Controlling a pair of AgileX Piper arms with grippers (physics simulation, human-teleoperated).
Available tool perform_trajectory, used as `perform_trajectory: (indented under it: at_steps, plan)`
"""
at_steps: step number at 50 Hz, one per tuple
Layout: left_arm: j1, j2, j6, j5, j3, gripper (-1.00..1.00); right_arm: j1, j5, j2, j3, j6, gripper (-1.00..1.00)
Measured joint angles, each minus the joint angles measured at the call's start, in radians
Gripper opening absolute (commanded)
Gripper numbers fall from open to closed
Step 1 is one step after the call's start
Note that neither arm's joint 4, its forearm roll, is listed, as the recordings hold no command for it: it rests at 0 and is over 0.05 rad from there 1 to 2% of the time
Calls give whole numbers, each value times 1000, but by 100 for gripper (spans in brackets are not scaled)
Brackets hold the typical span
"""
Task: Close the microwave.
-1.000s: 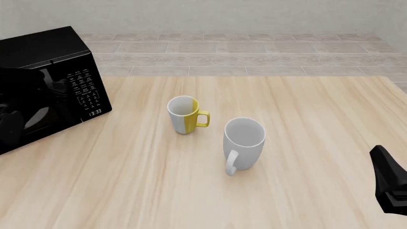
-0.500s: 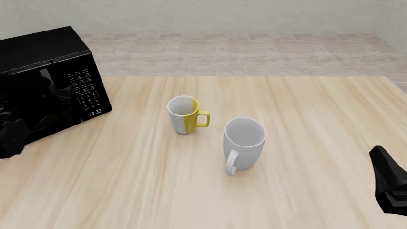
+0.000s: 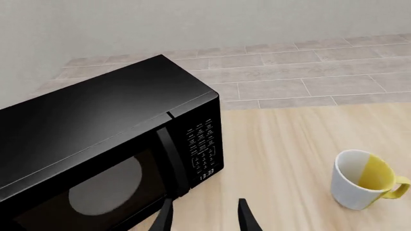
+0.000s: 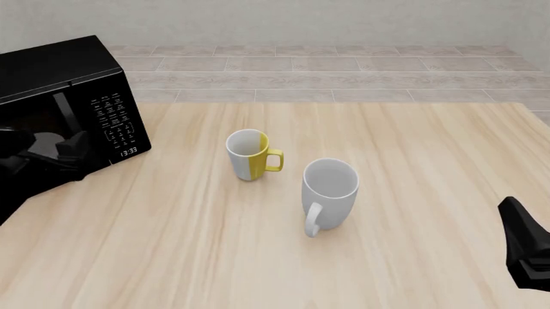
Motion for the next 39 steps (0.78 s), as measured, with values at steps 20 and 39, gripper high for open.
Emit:
perform_trajectory:
  at_steps: [20, 39]
  plan:
    - [-42, -451, -52, 246, 173, 100, 7, 5, 0, 0, -9, 100]
    - [-77, -931, -116, 693, 162, 100, 15, 6, 0, 0, -9, 100]
